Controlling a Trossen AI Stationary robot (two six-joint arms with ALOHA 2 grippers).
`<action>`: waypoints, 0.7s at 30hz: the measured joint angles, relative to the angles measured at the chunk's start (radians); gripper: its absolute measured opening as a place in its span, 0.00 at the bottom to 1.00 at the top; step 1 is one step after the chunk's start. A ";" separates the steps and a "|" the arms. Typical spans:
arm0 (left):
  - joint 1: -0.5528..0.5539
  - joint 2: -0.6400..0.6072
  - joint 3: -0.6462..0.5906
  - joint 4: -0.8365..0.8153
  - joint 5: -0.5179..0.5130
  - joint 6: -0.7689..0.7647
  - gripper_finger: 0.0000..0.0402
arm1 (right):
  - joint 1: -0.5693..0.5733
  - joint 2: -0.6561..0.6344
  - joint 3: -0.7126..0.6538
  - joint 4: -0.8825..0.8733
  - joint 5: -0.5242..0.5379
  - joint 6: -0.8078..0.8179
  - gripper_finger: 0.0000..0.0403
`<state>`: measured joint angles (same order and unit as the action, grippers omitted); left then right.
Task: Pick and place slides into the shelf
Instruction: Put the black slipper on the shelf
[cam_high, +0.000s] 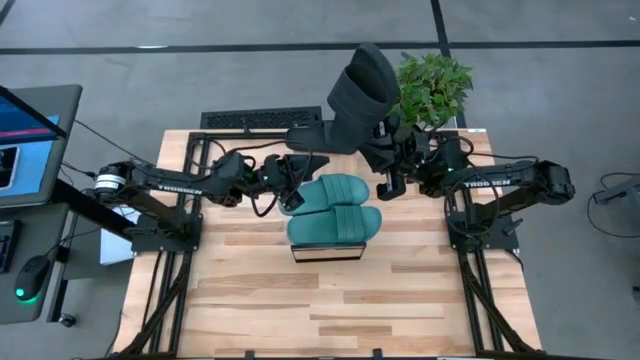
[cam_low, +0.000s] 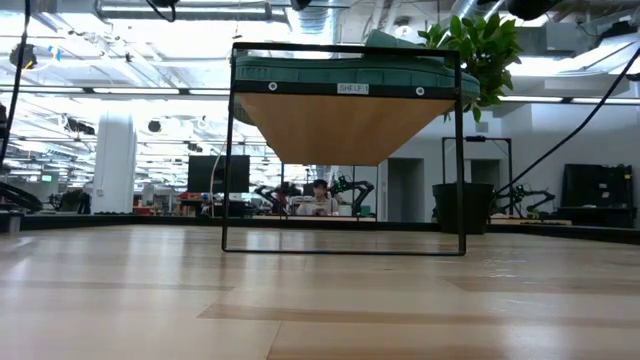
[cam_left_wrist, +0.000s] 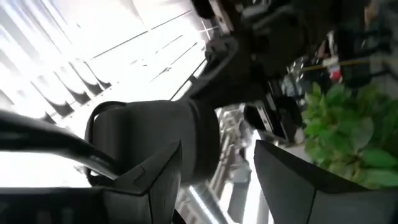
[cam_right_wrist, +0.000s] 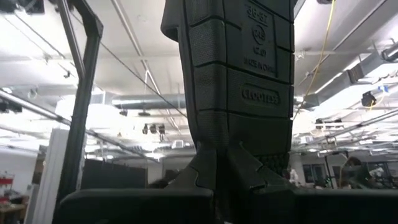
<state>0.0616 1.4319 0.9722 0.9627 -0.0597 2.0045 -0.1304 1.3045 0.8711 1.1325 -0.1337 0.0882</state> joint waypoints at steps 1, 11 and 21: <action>0.002 0.007 0.000 0.013 0.001 0.021 0.48 | 0.000 0.000 0.000 0.008 0.000 0.009 0.00; 0.020 0.027 0.039 0.069 0.000 0.059 0.48 | -0.003 0.056 0.046 0.012 0.004 0.088 0.00; 0.020 0.026 0.058 0.068 -0.001 0.091 0.48 | -0.003 0.138 0.117 0.022 -0.006 0.122 0.00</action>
<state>0.0814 1.4582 1.0306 1.0306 -0.0605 2.0960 -0.1329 1.4425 0.9886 1.1547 -0.1399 0.2102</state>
